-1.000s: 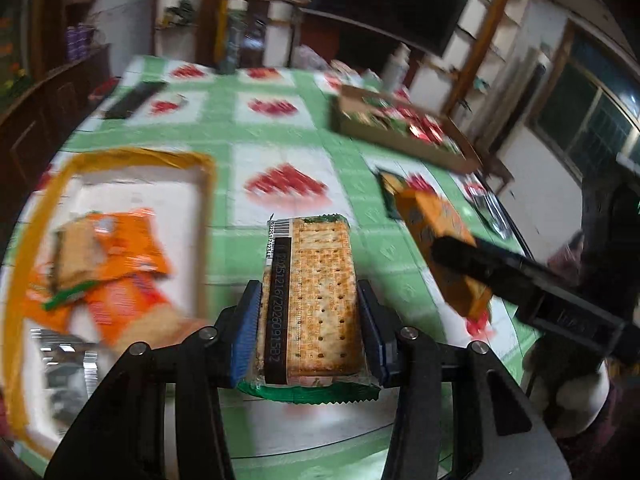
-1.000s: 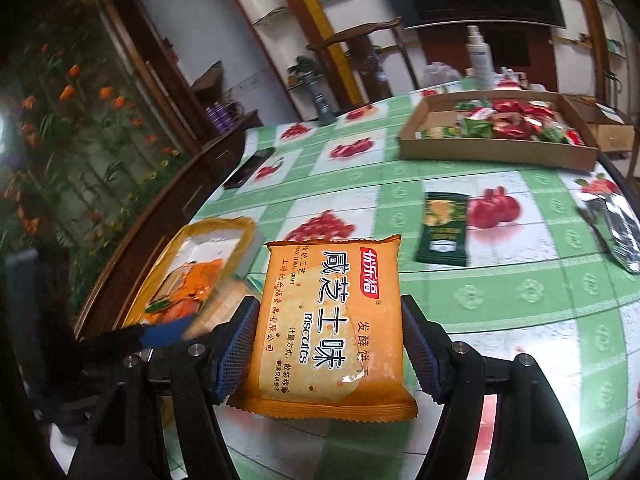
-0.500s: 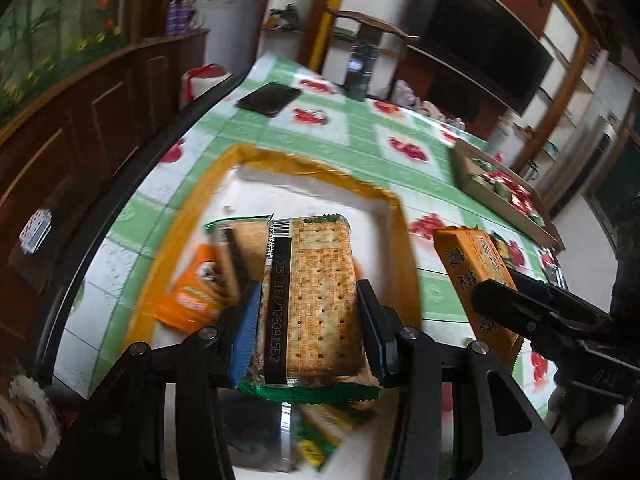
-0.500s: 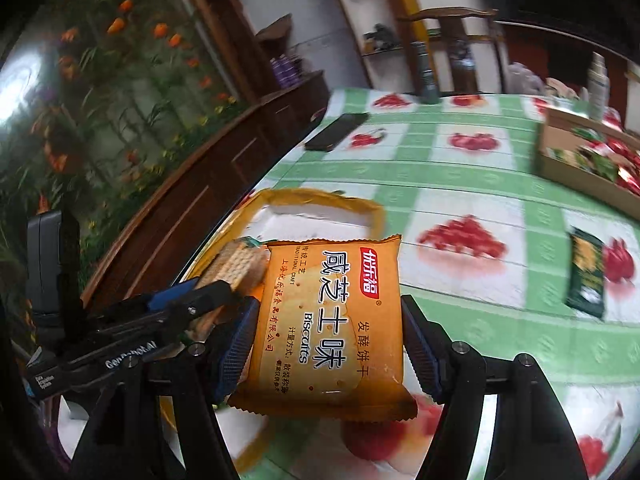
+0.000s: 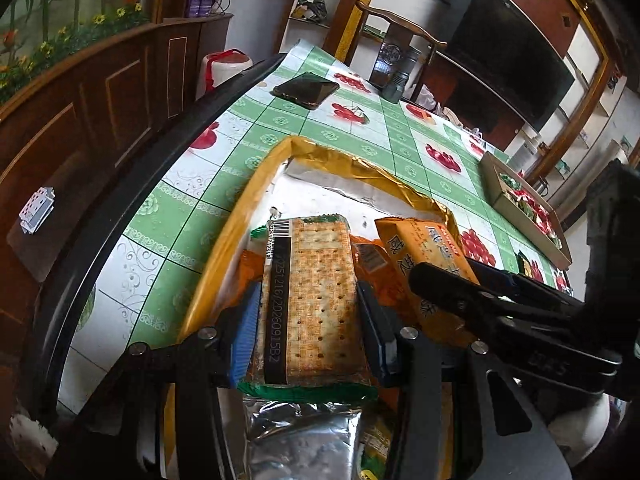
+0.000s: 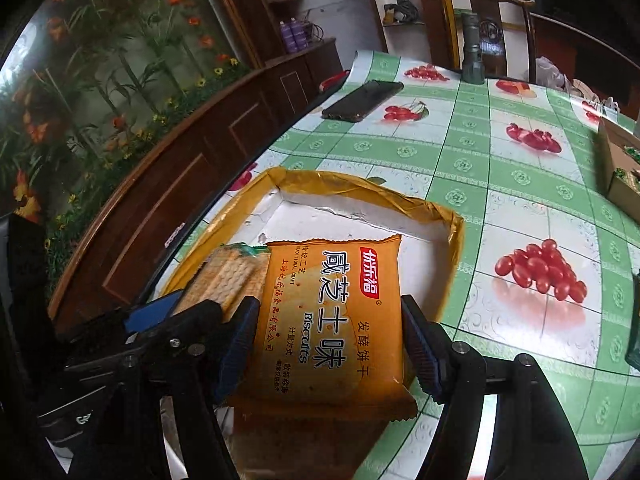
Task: Organize snacks
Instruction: 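Carry both packets over the white tray and open both tools to drop them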
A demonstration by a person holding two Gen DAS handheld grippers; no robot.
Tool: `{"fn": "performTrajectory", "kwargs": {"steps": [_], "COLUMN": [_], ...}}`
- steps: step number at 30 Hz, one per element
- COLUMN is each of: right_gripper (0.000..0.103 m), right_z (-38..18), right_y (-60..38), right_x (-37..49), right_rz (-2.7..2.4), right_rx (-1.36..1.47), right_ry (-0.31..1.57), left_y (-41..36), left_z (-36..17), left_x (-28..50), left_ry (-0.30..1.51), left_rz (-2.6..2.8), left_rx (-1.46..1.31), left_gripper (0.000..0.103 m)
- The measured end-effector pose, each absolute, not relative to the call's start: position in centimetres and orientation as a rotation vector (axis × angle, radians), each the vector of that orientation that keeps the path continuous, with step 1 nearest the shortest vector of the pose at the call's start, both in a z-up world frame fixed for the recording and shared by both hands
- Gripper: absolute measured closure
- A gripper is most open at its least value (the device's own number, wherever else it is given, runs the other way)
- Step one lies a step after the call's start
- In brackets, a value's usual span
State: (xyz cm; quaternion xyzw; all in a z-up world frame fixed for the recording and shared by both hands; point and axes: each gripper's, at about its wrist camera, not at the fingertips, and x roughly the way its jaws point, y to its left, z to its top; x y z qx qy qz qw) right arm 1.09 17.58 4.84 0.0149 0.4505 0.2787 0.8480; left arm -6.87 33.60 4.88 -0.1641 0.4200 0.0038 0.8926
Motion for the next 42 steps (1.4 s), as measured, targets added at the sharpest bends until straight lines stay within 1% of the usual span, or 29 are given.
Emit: {"fn": "performTrajectory", "kwargs": {"steps": [3, 5, 7, 8, 10, 12, 13, 14, 15, 25, 33, 42], "right_gripper": [0.032, 0.030, 0.031, 0.032, 0.032, 0.032, 0.032, 0.032, 0.032, 0.031, 0.029, 0.028], "right_z": [4.2, 4.2, 4.5, 4.7, 5.4, 6.0, 6.3, 6.6, 6.8, 8.2, 9.9, 11.9], "right_y": [18.1, 18.4, 18.2, 18.2, 17.9, 17.3, 16.9, 16.5, 15.8, 8.5, 2.3, -3.9], "right_x": [1.7, 1.7, 1.5, 1.4, 1.0, 0.6, 0.5, 0.3, 0.1, -3.3, -5.7, -8.5], "right_rz": [0.588, 0.593, 0.593, 0.598, 0.597, 0.592, 0.590, 0.587, 0.583, 0.535, 0.470, 0.420], "right_rx": [0.026, 0.030, 0.037, 0.037, 0.033, 0.040, 0.049, 0.061, 0.079, 0.204, 0.248, 0.289], "right_ry": [0.956, 0.948, 0.923, 0.912, 0.890, 0.869, 0.862, 0.857, 0.854, 0.801, 0.730, 0.642], "left_y": [34.0, 34.1, 34.0, 33.9, 33.6, 33.0, 32.7, 32.3, 31.7, 27.4, 22.9, 18.3], "left_z": [4.9, 5.1, 5.5, 5.8, 6.3, 6.9, 7.2, 7.4, 7.7, 9.5, 11.7, 13.4], "left_x": [-7.0, -7.1, -7.5, -7.7, -7.9, -8.4, -8.5, -8.6, -8.8, -10.5, -12.4, -14.2], "left_ry": [0.863, 0.857, 0.838, 0.830, 0.815, 0.798, 0.795, 0.794, 0.792, 0.753, 0.700, 0.671], "left_rz": [0.011, 0.011, 0.016, 0.018, 0.025, 0.035, 0.044, 0.059, 0.080, 0.106, 0.140, 0.107], "left_rx": [-0.365, -0.372, -0.370, -0.367, -0.361, -0.342, -0.330, -0.313, -0.288, -0.161, -0.017, 0.076], "left_gripper": [0.057, 0.050, 0.048, 0.045, 0.041, 0.040, 0.036, 0.029, 0.027, 0.027, 0.027, 0.027]}}
